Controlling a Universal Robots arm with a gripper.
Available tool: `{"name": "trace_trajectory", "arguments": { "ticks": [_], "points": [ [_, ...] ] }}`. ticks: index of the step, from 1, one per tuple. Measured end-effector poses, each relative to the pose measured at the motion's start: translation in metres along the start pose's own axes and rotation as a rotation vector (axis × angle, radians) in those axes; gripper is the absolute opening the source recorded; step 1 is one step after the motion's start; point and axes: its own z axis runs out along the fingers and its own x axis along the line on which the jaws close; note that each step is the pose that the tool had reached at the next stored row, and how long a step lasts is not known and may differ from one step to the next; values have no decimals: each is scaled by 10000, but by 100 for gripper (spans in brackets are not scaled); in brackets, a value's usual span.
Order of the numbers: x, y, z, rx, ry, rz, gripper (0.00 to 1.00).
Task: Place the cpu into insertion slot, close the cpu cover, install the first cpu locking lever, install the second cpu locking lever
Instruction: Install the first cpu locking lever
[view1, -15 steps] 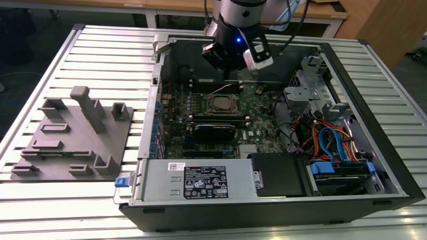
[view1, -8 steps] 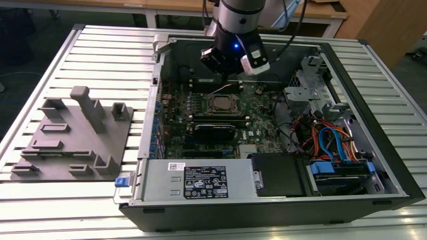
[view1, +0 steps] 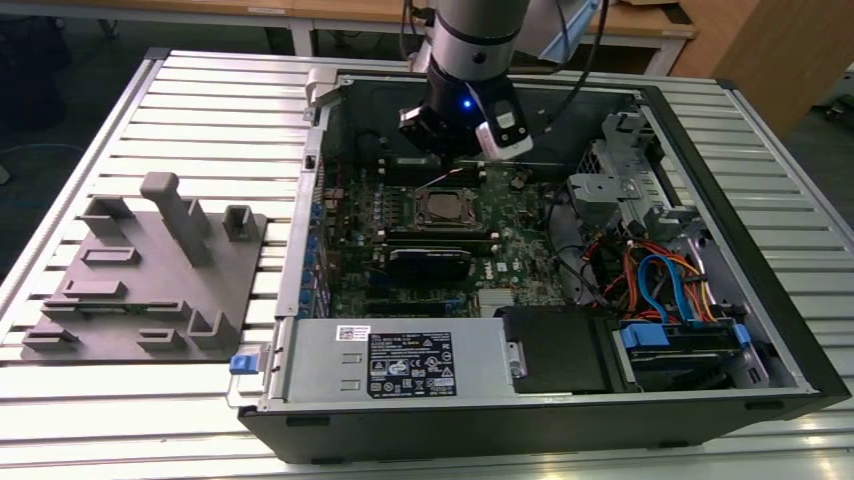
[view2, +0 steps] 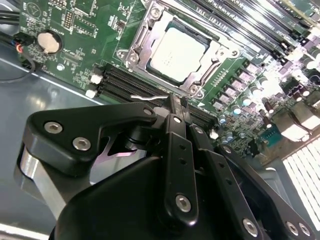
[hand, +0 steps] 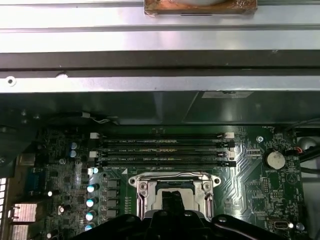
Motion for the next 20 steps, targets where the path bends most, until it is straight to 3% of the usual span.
{"name": "trace_trajectory", "arguments": {
  "ticks": [5, 7, 9, 11, 13, 20],
  "points": [
    [2, -2, 68, -4, 0, -2, 11],
    [2, -6, 86, -109, 4, -2, 11],
    [2, -8, 103, -127, 1, -1, 11],
    [2, -8, 111, -90, 3, 0, 11],
    [2, -4, 121, 24, -1, 0, 11],
    [1, 9, 159, 38, -1, 1, 11]
  ]
}}
